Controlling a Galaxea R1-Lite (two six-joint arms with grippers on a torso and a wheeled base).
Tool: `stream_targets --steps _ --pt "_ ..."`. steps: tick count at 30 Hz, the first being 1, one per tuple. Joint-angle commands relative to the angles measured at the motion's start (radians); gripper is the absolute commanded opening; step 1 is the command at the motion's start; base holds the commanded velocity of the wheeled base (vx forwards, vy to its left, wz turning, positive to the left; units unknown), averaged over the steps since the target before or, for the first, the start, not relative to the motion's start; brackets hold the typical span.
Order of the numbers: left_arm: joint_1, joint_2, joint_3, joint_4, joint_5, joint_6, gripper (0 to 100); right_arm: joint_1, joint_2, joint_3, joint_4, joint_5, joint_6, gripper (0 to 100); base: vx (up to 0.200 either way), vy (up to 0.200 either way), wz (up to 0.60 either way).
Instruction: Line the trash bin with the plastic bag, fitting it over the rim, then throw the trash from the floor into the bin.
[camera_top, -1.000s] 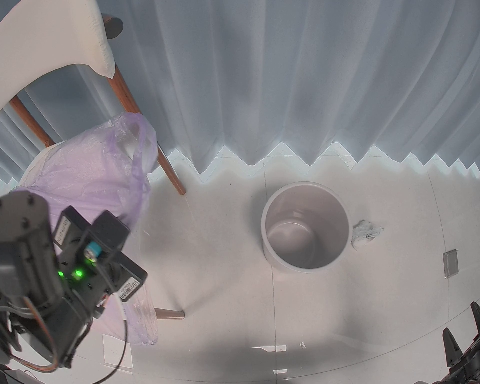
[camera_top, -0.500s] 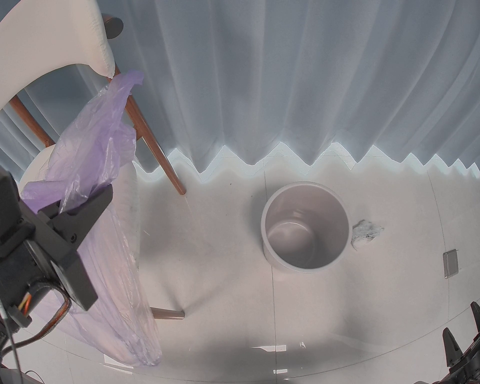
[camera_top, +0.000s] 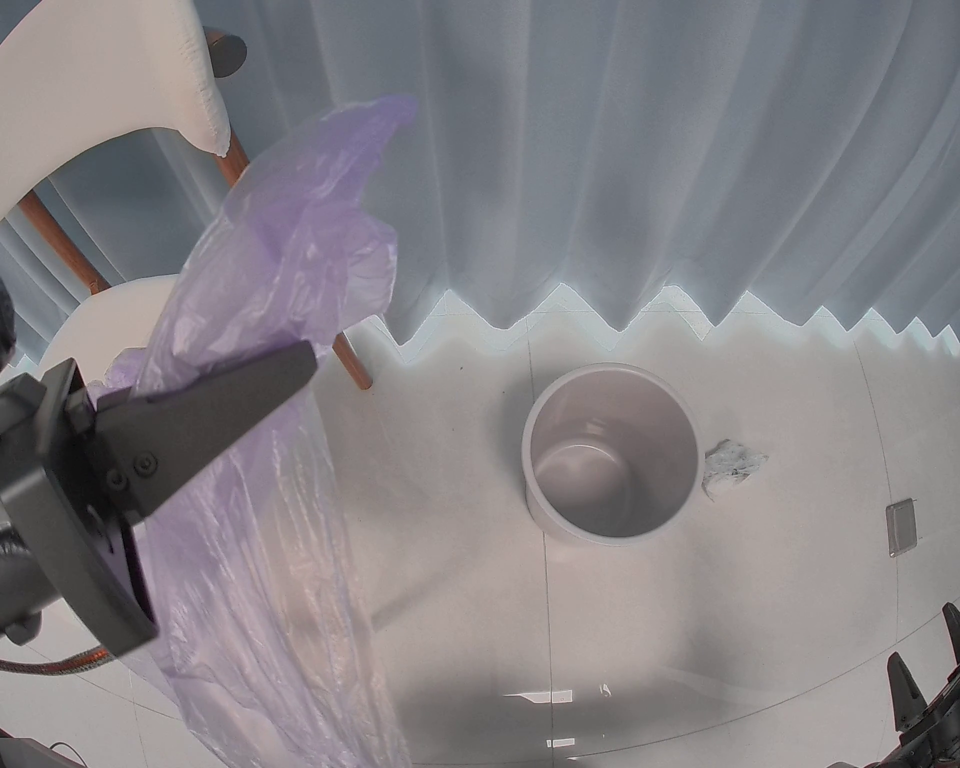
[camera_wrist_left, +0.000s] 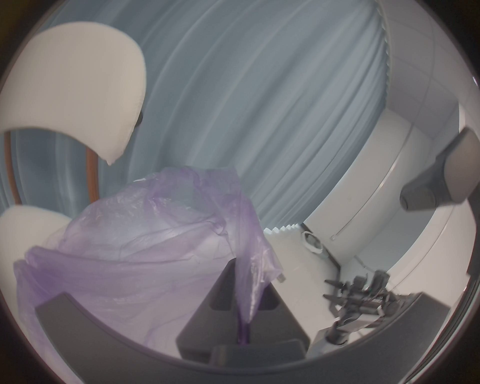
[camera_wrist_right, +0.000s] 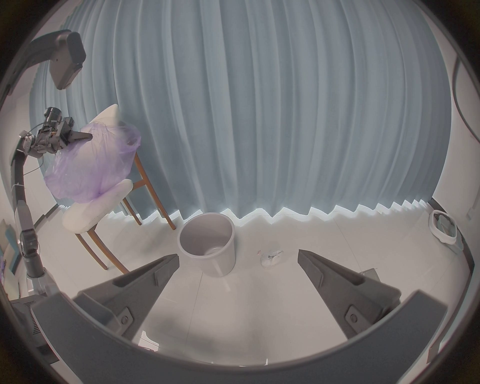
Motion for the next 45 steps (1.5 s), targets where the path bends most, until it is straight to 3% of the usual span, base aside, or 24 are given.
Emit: stream_targets --steps 1,4,10,11,15,24,30,37,45 --pt "0.028 0.034 -0.029 -0.004 -0.061 -0.084 0 -0.001 -0.017 0.018 -0.002 -0.009 0.010 100 0.000 0.000 0.00" --pt "0.022 0.049 -0.049 -0.004 -0.096 -0.142 0 0.000 -0.017 0.018 -0.002 -0.012 0.012 100 0.000 0.000 0.00" --pt "0.022 0.115 -0.118 -0.002 -0.343 -0.222 0 0.000 -0.017 0.018 -0.002 -0.012 0.015 100 0.000 0.000 0.00" --pt "0.020 0.120 -0.114 -0.002 -0.420 -0.235 0 0.000 -0.017 0.018 -0.002 -0.012 0.015 100 0.000 0.000 0.00" --pt "0.006 0.138 -0.114 -0.006 -0.545 -0.267 0 0.000 -0.017 0.018 -0.002 -0.012 0.015 100 0.000 0.000 0.00" --pt "0.016 0.278 -0.158 -0.085 -0.613 -0.305 0 0.000 -0.017 0.018 -0.002 -0.012 0.015 100 0.000 0.000 0.00" --pt "0.071 0.387 -0.164 -0.196 -0.719 -0.305 0 0.000 -0.017 0.018 -0.002 -0.014 0.015 100 0.000 0.000 0.00" --pt "0.168 0.480 -0.215 -0.219 -0.777 -0.297 0 0.000 -0.017 0.018 -0.002 -0.012 0.015 100 0.000 0.000 0.00" --pt "0.287 0.604 -0.368 -0.257 -0.791 -0.293 0 0.000 -0.017 0.018 -0.002 -0.014 0.015 100 0.000 0.000 0.00"
